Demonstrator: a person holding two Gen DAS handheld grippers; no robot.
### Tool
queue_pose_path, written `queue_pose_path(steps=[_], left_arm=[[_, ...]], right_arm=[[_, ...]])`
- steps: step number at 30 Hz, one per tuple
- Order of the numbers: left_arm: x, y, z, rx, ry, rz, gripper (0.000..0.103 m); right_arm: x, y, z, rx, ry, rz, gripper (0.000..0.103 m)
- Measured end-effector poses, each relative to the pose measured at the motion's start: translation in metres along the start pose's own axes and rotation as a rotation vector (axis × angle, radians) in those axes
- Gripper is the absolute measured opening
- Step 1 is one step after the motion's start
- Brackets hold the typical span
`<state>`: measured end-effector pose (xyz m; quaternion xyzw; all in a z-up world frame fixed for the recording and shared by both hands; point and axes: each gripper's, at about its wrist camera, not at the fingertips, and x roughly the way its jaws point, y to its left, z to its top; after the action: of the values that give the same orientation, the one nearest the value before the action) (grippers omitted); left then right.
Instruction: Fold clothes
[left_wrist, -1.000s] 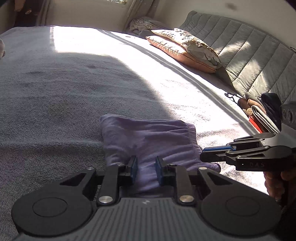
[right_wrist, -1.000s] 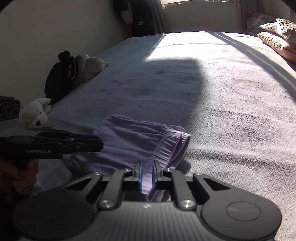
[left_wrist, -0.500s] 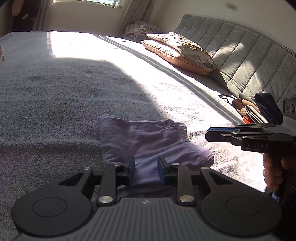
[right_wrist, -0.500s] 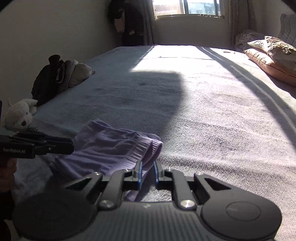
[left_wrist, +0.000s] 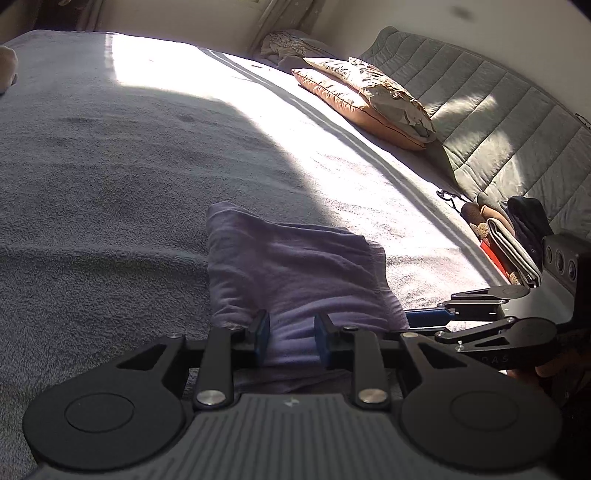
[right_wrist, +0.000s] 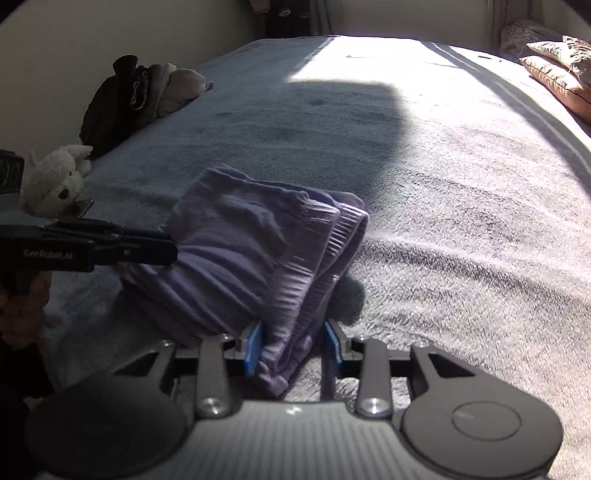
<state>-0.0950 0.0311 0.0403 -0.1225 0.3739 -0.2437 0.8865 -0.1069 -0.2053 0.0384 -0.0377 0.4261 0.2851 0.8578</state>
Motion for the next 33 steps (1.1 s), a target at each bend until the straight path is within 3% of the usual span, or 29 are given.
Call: queue_pose_path(steps=[3,5,8,12,14,21,33], left_arm=[[-0.011,0.004,0.001,-0.015,-0.014,0.004,0.031],[-0.017,0.012,0.002,-0.058,-0.021,0.018,0.037],[-0.017,0.023,0.001,-0.108,-0.001,0.041,0.039],[-0.012,0.026,-0.003,-0.124,0.042,0.010,0.051],[-0.008,0.025,-0.007,-0.122,0.064,-0.004,0.055],[-0.002,0.036,-0.003,-0.214,0.072,-0.022,0.055],[0.011,0.002,0.000,-0.048,0.068,0.128,0.055]], right_arm=[[-0.001,-0.005,-0.001,0.049,0.001,0.037,0.036],[-0.001,-0.023,0.000,0.186,-0.003,0.099,0.036],[0.000,-0.051,0.000,0.400,-0.017,0.199,0.041],[0.004,-0.070,-0.004,0.562,-0.013,0.284,0.051],[0.005,-0.072,-0.004,0.588,-0.014,0.305,0.056],[0.002,-0.074,-0.006,0.603,-0.032,0.317,0.057],[0.008,-0.064,-0.009,0.562,-0.078,0.300,0.053]])
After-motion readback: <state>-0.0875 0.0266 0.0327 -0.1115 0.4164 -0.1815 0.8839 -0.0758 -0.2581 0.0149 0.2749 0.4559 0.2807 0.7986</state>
